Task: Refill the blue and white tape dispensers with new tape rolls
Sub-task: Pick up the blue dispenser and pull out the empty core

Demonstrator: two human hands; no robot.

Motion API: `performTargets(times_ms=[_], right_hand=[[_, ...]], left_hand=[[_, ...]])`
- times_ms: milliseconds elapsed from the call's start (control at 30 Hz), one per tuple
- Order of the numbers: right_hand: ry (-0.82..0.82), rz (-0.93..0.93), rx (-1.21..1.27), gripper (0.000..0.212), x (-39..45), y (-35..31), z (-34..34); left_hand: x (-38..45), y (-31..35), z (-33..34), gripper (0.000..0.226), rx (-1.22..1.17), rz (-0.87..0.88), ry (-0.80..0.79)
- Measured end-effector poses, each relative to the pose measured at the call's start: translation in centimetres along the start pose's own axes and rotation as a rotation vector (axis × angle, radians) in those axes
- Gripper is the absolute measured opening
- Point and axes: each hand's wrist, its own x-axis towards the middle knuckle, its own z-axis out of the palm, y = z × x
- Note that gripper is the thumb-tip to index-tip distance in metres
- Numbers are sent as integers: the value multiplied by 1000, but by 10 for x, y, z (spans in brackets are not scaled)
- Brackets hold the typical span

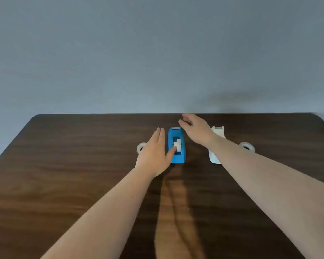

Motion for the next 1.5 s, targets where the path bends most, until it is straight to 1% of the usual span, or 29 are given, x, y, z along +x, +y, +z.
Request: performTargets(times_ms=[133, 233, 300, 400, 533, 700, 767, 867, 1033, 1167, 1233, 1333, 1433, 1500], right_hand=[[-29, 44, 97, 51, 13, 11, 15], [-66, 85, 184, 50, 20, 23, 29], [-64, 89, 235, 47, 22, 30, 36], [-4, 58, 264, 44, 24, 37, 44], [95, 27, 278, 47, 21, 43, 55], [244, 9, 296, 39, 3, 57, 70], [314, -7, 279, 39, -11, 63, 75], [384, -27, 175, 42, -42, 71, 80], [375, -57, 120, 46, -105, 82, 88], [367, -114, 92, 46, -150, 89, 90], [368, -130, 75, 49, -167, 95, 93], [353, -143, 34, 60, -183, 98, 89], [287, -190, -23, 80, -190, 99, 84], [246, -212, -29, 86, -192, 99, 86]], left_hand=[[8, -4, 27, 81, -167, -46, -10], [11, -6, 48, 70, -262, -32, 34], [14, -8, 58, 68, -284, -21, 83], [15, -10, 66, 70, -319, -19, 117], [14, -14, 66, 50, -381, 25, 168], [-1, -25, 68, 30, -436, 68, 198], [-9, -28, 74, 29, -457, 74, 247], [-25, -30, 81, 40, -461, 80, 317], [-59, -38, 81, 55, -523, 101, 227], [-88, -42, 82, 54, -525, 177, 194], [-100, -44, 83, 52, -549, 199, 153], [-113, -49, 78, 52, -569, 236, 81], [-116, -51, 75, 56, -566, 260, 38], [-118, -52, 74, 53, -563, 281, 16]])
